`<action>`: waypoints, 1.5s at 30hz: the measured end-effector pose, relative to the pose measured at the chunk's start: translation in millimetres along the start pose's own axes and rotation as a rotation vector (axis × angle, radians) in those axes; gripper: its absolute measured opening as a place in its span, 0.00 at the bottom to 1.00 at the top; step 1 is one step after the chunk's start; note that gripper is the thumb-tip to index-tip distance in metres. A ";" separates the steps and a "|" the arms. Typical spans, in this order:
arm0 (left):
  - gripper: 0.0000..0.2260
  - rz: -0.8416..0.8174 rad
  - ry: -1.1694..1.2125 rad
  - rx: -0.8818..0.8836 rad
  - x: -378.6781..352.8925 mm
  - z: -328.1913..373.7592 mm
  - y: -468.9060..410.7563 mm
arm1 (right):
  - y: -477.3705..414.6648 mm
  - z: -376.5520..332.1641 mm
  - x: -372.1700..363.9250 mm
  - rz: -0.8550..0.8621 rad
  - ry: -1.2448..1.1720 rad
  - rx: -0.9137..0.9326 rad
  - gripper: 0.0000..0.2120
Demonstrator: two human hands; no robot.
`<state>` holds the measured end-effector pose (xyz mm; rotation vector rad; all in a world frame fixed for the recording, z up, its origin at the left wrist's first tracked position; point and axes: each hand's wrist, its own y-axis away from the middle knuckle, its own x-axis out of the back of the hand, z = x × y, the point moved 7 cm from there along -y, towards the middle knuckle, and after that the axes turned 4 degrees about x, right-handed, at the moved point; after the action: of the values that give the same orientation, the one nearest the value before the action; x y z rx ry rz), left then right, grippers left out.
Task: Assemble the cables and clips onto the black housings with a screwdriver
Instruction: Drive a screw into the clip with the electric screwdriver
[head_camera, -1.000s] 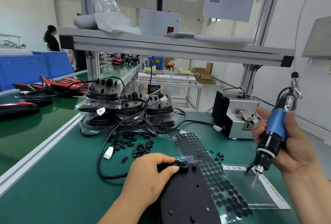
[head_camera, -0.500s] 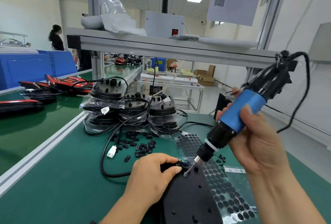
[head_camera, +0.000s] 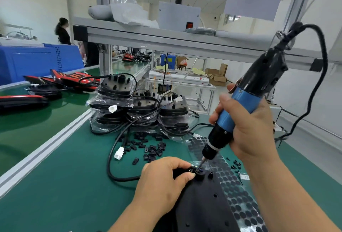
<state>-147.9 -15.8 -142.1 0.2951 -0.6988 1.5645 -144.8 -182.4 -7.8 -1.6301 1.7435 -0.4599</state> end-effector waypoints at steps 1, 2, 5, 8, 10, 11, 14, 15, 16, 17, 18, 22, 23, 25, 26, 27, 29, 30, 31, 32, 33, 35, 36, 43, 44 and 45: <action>0.06 -0.003 -0.003 0.000 -0.3 0.0 0.0 | 0.5 0.6 -2.3 0.002 0.016 0.010 0.13; 0.06 -0.006 -0.004 -0.002 -0.6 0.1 0.0 | 0.7 1.2 -4.4 0.001 0.031 0.019 0.12; 0.06 -0.009 0.000 -0.010 -0.8 0.3 0.0 | 0.5 2.9 -10.2 0.000 0.060 0.044 0.12; 0.06 -0.014 0.013 -0.005 -0.7 0.4 0.1 | 0.4 4.5 -13.9 -0.012 0.077 0.063 0.10; 0.07 -0.012 0.017 -0.005 -0.4 1.3 0.4 | 0.6 5.3 -15.2 -0.021 0.094 0.063 0.08; 0.07 -0.009 0.017 -0.004 -0.1 1.8 0.4 | 0.7 6.3 -15.0 -0.019 0.098 0.057 0.08; 0.07 -0.007 0.013 0.004 0.4 2.7 0.3 | 1.2 9.2 -12.5 -0.001 0.093 0.038 0.09; 0.07 -0.007 0.014 0.005 0.5 2.6 0.4 | 1.2 9.8 -11.4 0.005 0.091 0.035 0.11; 0.07 -0.006 0.014 0.006 0.6 2.5 0.3 | 1.3 10.2 -10.6 0.011 0.089 0.033 0.13; 0.07 -0.006 0.015 0.008 0.6 2.4 0.4 | 1.3 10.4 -10.0 0.014 0.090 0.032 0.14; 0.07 -0.006 0.017 0.009 0.6 2.5 0.4 | 1.3 10.6 -9.6 0.017 0.091 0.031 0.15; 0.07 -0.004 0.018 0.015 1.0 2.6 0.8 | 1.6 10.5 -8.6 0.025 0.082 0.033 0.13; 0.07 -0.004 0.016 0.016 1.1 2.3 0.8 | 1.7 10.2 -8.7 0.027 0.079 0.034 0.13; 0.07 -0.007 0.012 0.016 1.0 2.6 1.0 | 2.1 8.7 -9.1 0.025 0.078 0.041 0.13; 0.07 -0.008 0.012 0.015 1.1 2.8 1.1 | 2.3 8.0 -9.6 0.024 0.075 0.043 0.13; 0.07 -0.009 0.012 0.012 1.2 3.2 1.1 | 2.4 7.3 -10.0 0.022 0.072 0.043 0.13; 0.07 -0.007 0.013 0.010 1.3 3.6 1.3 | 2.7 6.6 -11.0 0.020 0.064 0.037 0.12; 0.07 -0.004 0.014 0.009 1.5 3.7 1.1 | 2.7 6.3 -11.3 0.019 0.062 0.034 0.12; 0.07 -0.003 0.013 0.008 1.6 3.7 1.0 | 2.7 6.2 -11.5 0.019 0.061 0.033 0.12; 0.06 -0.002 0.012 0.009 1.6 3.5 0.9 | 2.6 6.1 -11.4 0.020 0.062 0.032 0.12; 0.06 -0.002 0.010 0.011 1.5 3.3 0.8 | 2.6 6.1 -11.4 0.021 0.063 0.029 0.13; 0.07 -0.001 0.007 0.013 1.6 2.8 0.8 | 2.6 6.1 -11.1 0.024 0.061 0.027 0.13; 0.07 -0.002 0.004 0.012 1.7 2.8 0.7 | 2.7 6.2 -11.1 0.025 0.059 0.026 0.13; 0.08 -0.006 0.015 -0.003 0.4 2.1 -0.8 | 3.2 7.1 -13.0 0.009 0.052 0.018 0.11; 0.09 -0.006 0.018 -0.004 0.1 1.6 -1.0 | 3.6 7.3 -13.3 0.007 0.051 0.017 0.12; 0.09 -0.006 0.020 -0.005 -0.1 1.1 -1.3 | 4.0 7.1 -13.9 0.004 0.055 0.021 0.12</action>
<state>-146.9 -16.6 -141.0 0.2775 -0.6861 1.5579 -143.3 -167.0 -12.0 -1.6132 1.7754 -0.5242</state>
